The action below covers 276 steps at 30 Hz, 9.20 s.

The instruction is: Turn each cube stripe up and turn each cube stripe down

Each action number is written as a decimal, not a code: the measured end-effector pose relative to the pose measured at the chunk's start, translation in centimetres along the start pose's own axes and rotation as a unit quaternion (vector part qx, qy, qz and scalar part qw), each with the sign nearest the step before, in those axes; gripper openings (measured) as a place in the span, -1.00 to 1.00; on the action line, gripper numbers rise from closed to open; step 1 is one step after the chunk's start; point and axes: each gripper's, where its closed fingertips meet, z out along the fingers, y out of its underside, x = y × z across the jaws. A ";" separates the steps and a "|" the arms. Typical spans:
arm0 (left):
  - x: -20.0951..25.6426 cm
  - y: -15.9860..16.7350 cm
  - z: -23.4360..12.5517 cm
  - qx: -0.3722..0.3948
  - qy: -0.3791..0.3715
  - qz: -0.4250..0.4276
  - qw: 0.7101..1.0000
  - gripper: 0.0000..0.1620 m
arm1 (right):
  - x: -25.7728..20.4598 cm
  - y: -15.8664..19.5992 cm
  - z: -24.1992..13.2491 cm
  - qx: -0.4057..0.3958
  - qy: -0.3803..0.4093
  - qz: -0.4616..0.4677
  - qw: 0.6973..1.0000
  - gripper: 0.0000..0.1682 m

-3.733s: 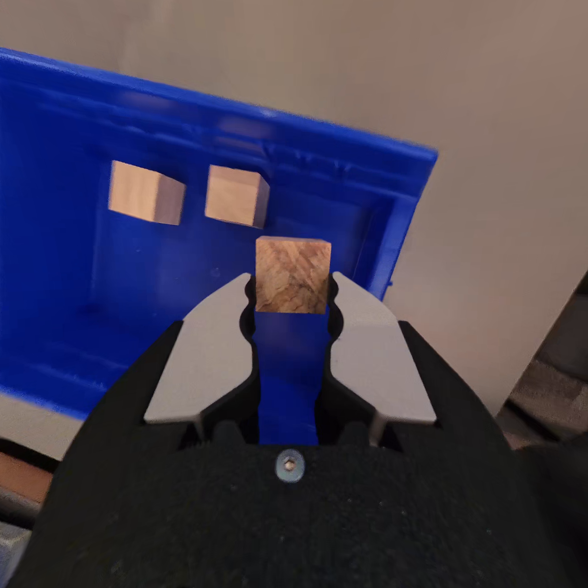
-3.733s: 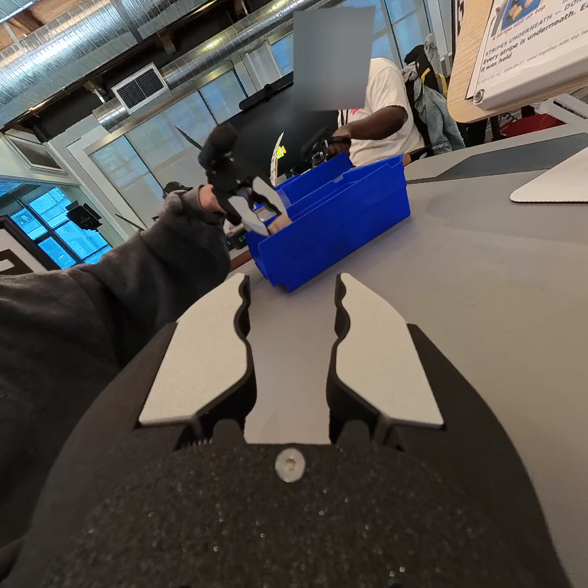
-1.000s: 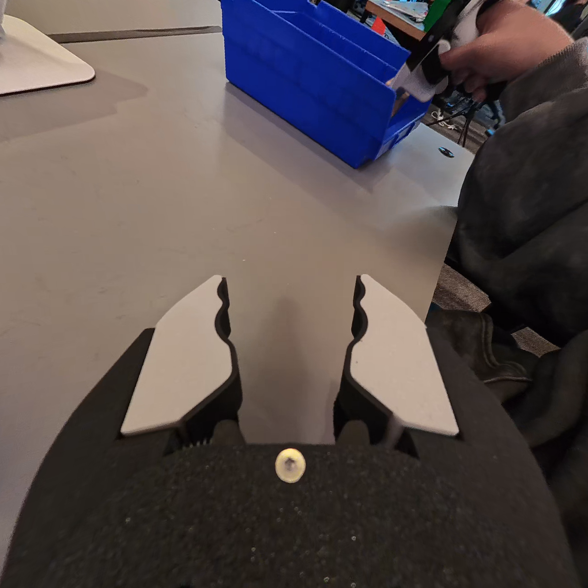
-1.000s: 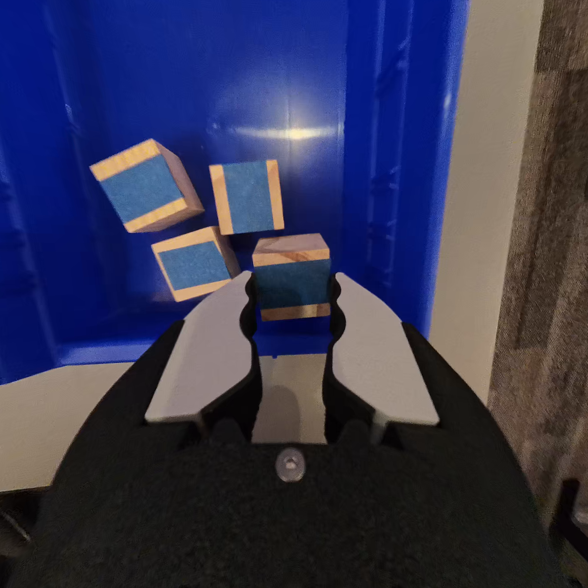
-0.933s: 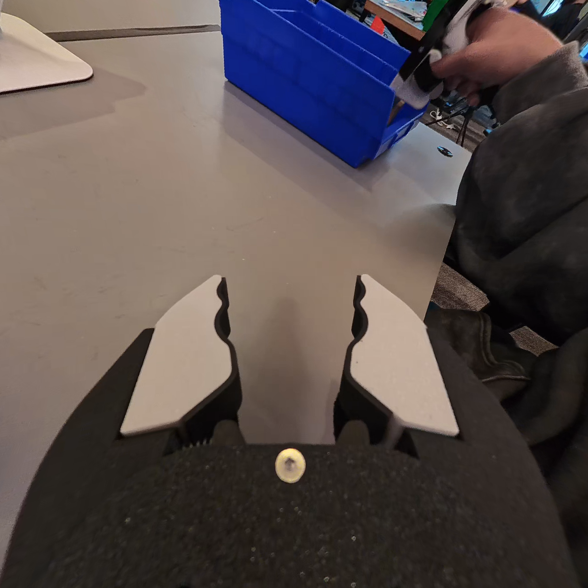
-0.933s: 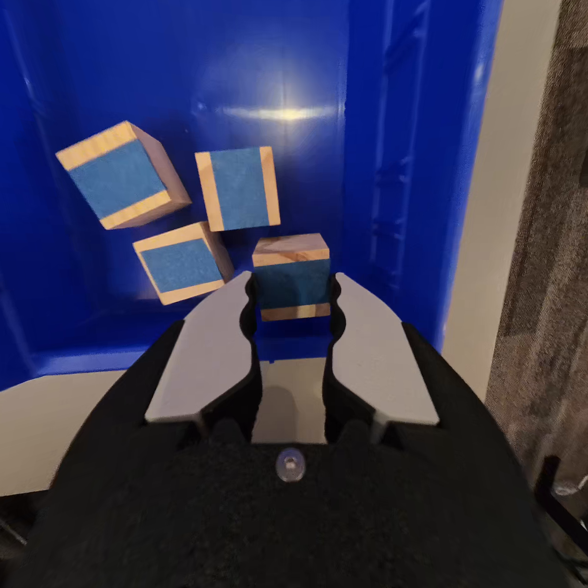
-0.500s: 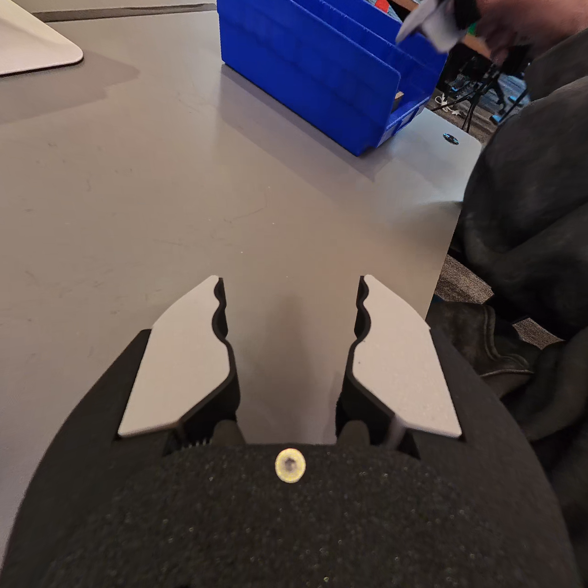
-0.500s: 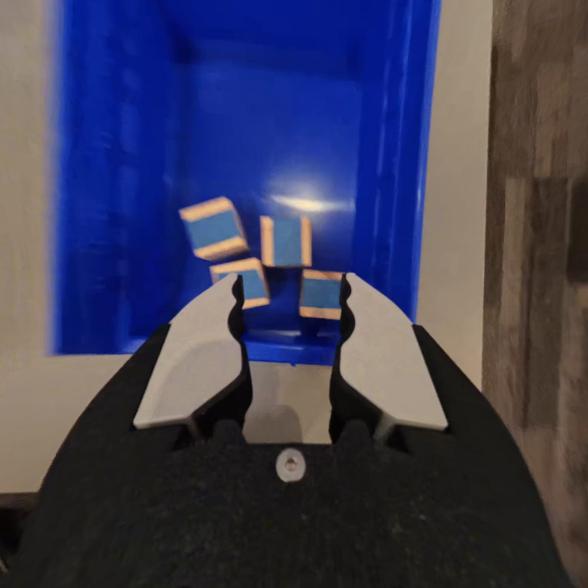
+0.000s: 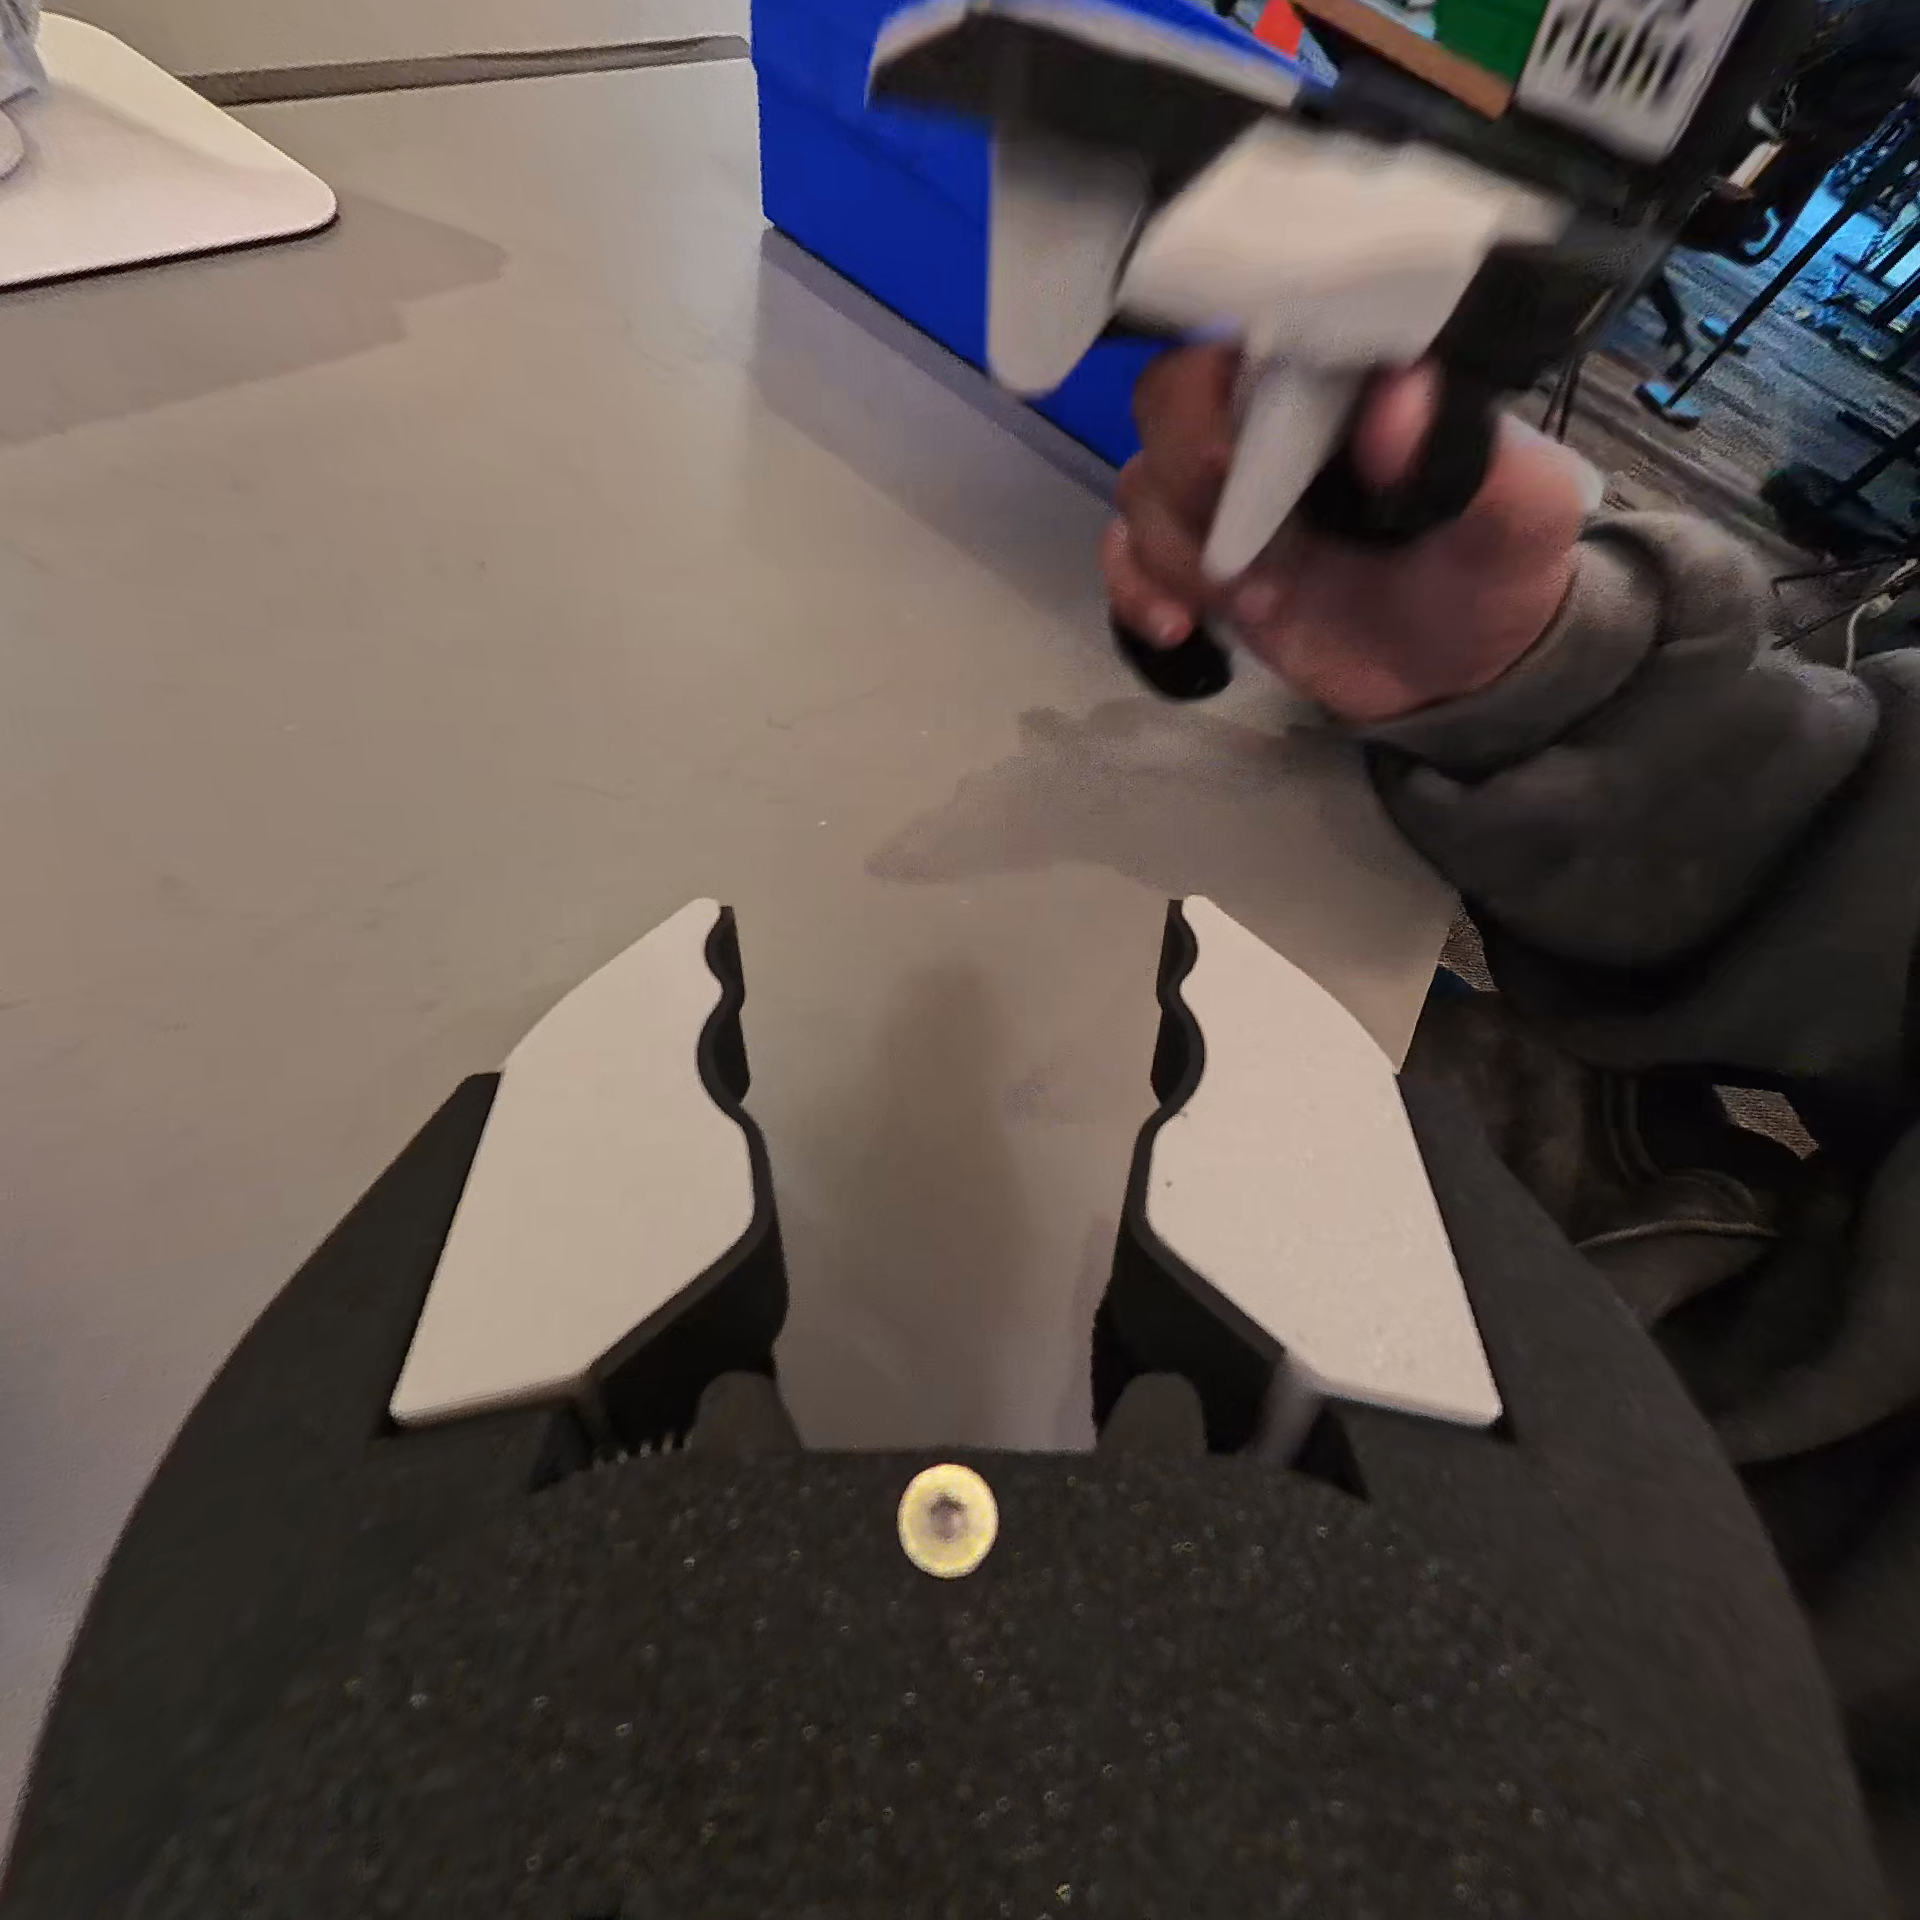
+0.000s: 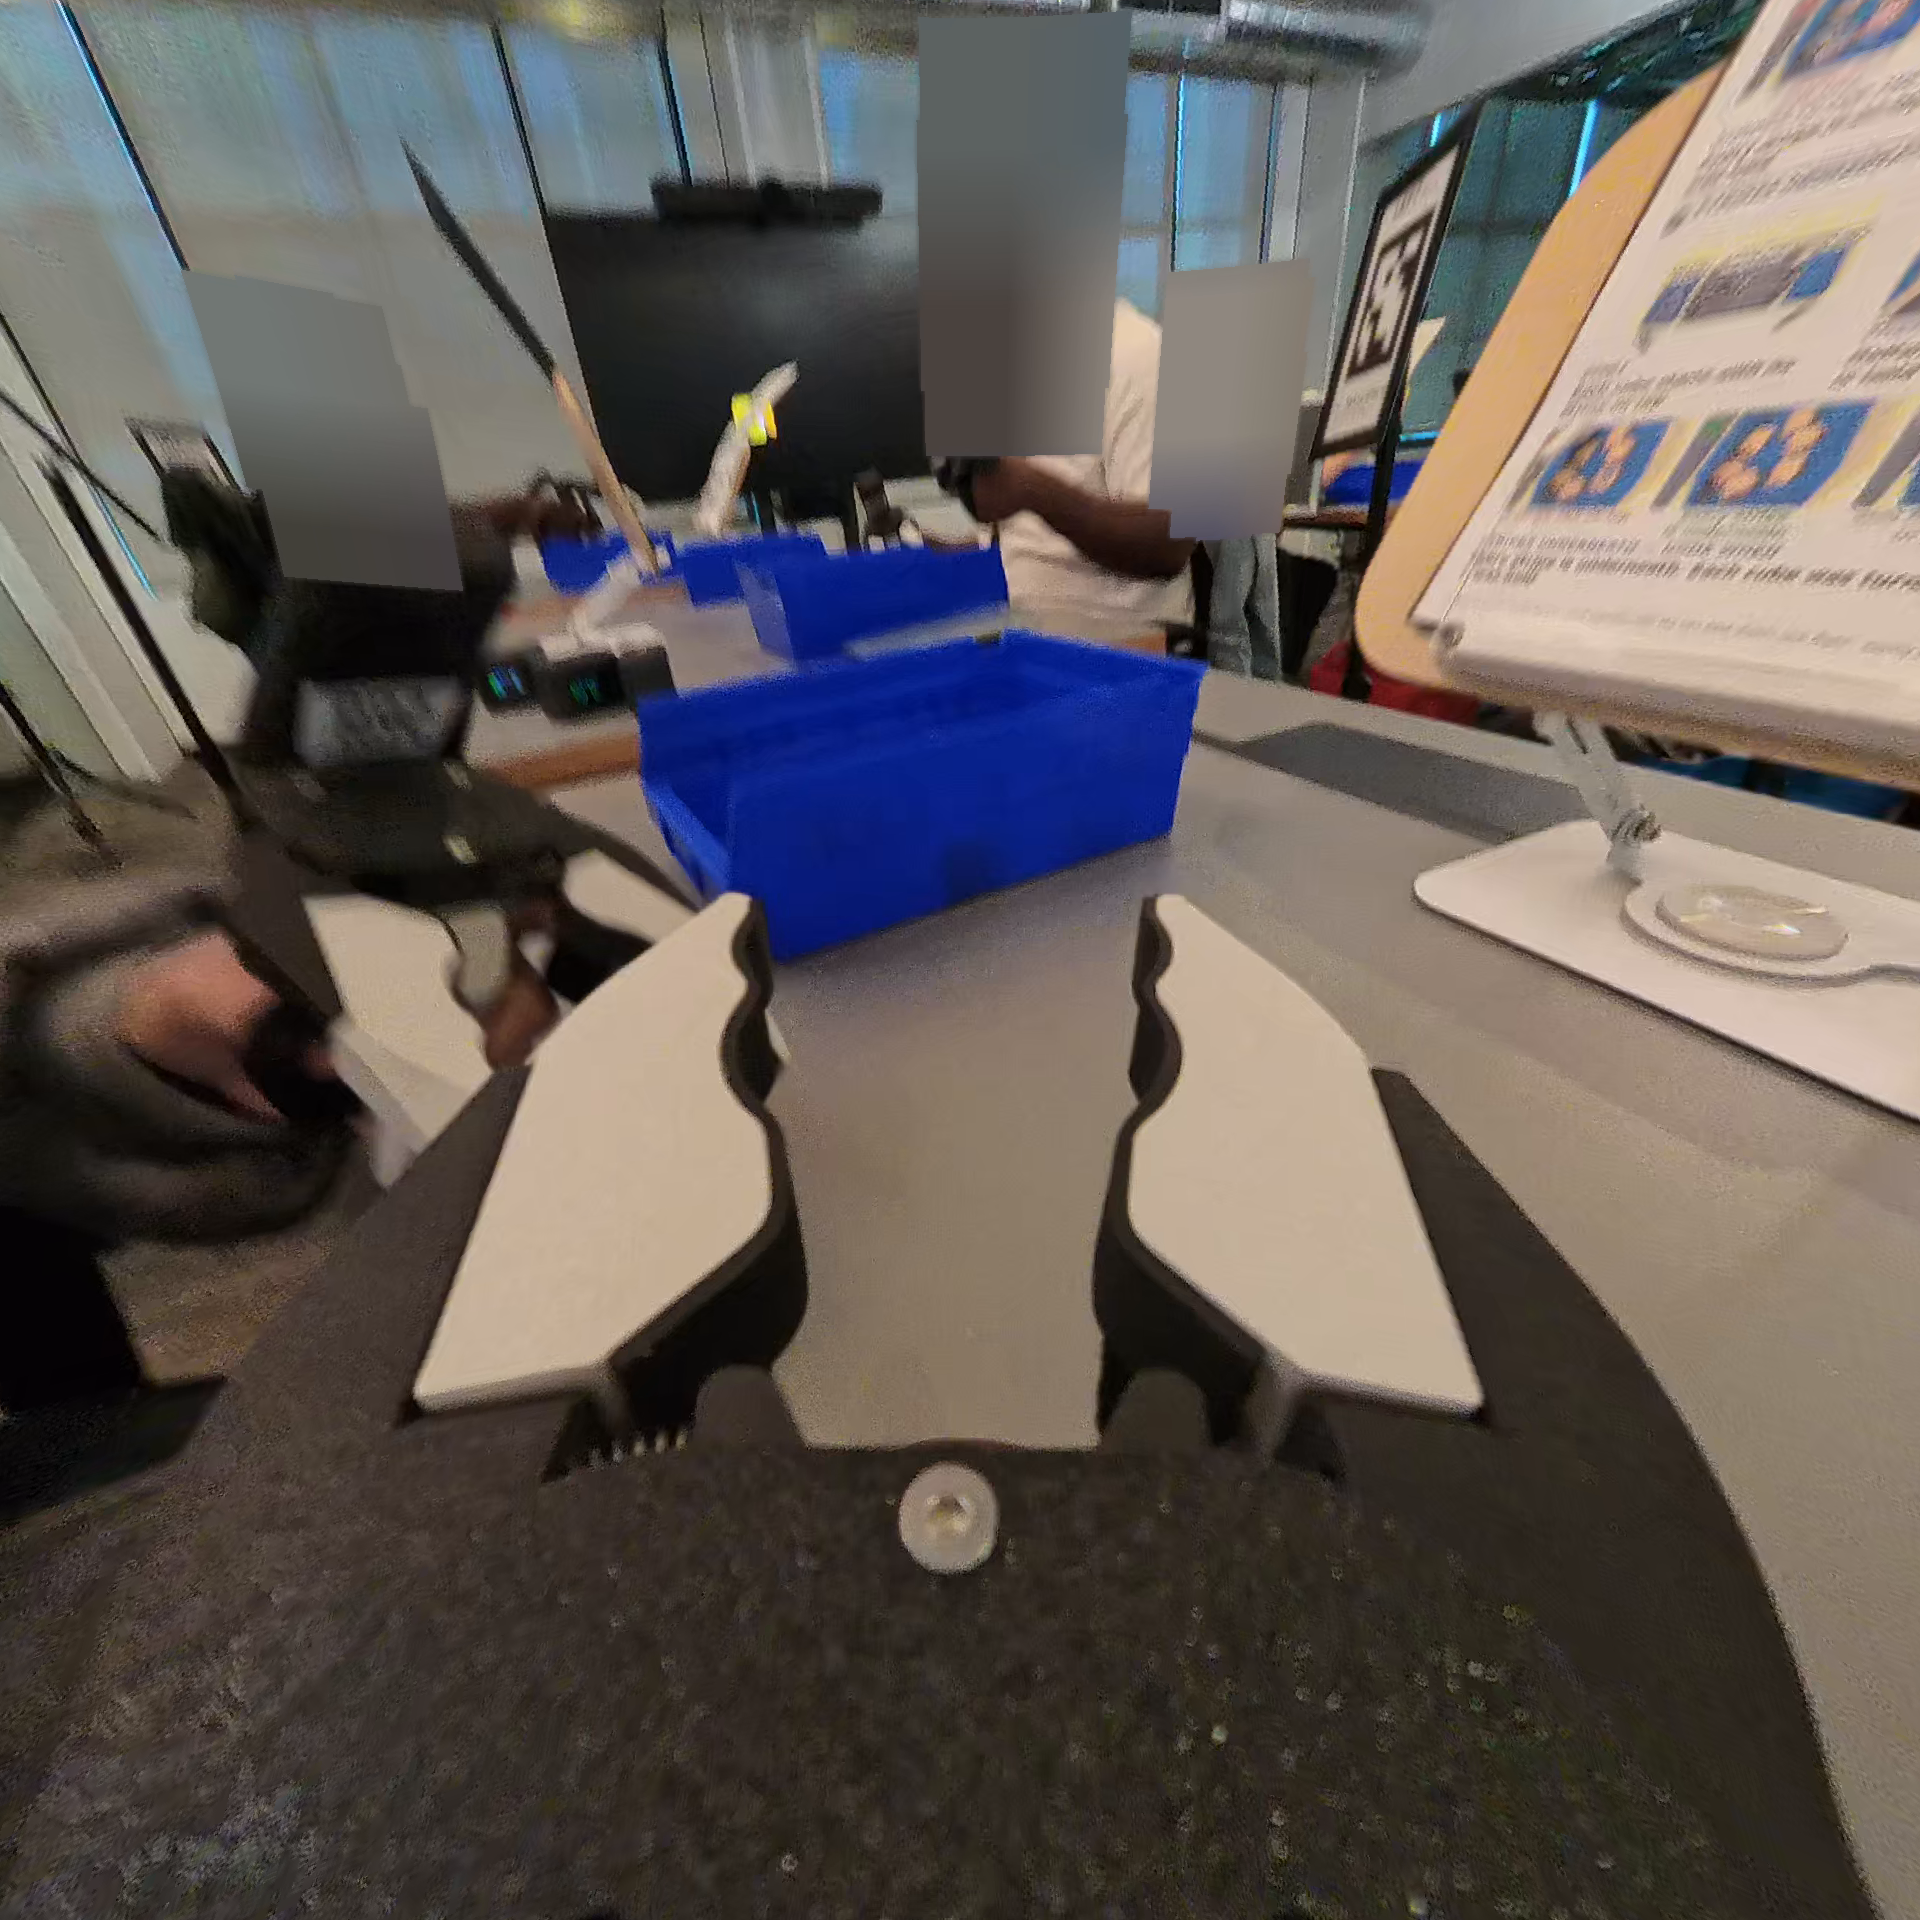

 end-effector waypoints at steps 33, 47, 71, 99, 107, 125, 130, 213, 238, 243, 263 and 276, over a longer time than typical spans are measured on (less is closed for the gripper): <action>-26.6 2.7 -8.8 -0.444 0.036 0.217 0.869 -0.46 | 1.3 3.3 0.2 -0.014 -0.020 0.081 0.996 -0.31; -29.7 -2.9 -21.9 -0.369 -0.297 0.153 0.867 -0.46 | 1.5 3.0 -0.1 -0.009 -0.013 0.083 0.996 -0.35; -0.9 -12.4 2.6 0.146 0.356 -0.326 0.863 -0.47 | 1.6 0.0 -1.1 0.069 -0.128 0.316 0.937 -0.10; -1.7 -9.2 3.1 0.085 0.251 -0.286 0.921 -0.08 | 2.5 0.3 -1.8 -0.026 -0.124 0.446 0.886 -0.51; 2.7 -2.4 0.9 0.057 0.172 -0.121 0.976 0.03 | 5.1 -9.8 -9.2 0.028 -0.026 0.267 0.963 -0.51; 5.6 -1.0 1.7 -0.003 0.155 -0.005 0.988 -0.06 | 31.7 2.9 -22.8 -0.432 0.444 0.196 0.760 -0.50; 5.3 -0.7 1.7 -0.011 0.167 -0.031 0.985 -0.06 | 33.5 6.8 -22.9 -0.516 0.454 0.234 0.688 -0.50; -12.8 -10.7 -12.2 -0.031 0.052 -0.039 0.997 -0.45 | 0.2 2.4 -4.3 -0.034 -0.039 0.197 0.979 -0.32; -1.7 -8.9 6.2 0.021 0.255 -0.331 0.908 -0.45 | 2.7 1.3 0.9 -0.069 -0.149 0.502 0.849 -0.31; -1.3 -8.3 6.4 0.008 0.256 -0.336 0.906 -0.45 | 2.6 2.6 0.9 -0.091 -0.135 0.499 0.851 -0.48; -2.2 -1.2 -1.3 0.055 -0.012 -0.058 0.997 0.07 | 6.6 -7.0 -5.9 -0.069 -0.021 0.313 0.947 -0.48; -1.3 1.0 0.9 -0.011 0.027 -0.085 0.996 -0.04 | 27.4 5.3 -25.1 -0.414 0.439 0.274 0.749 -0.48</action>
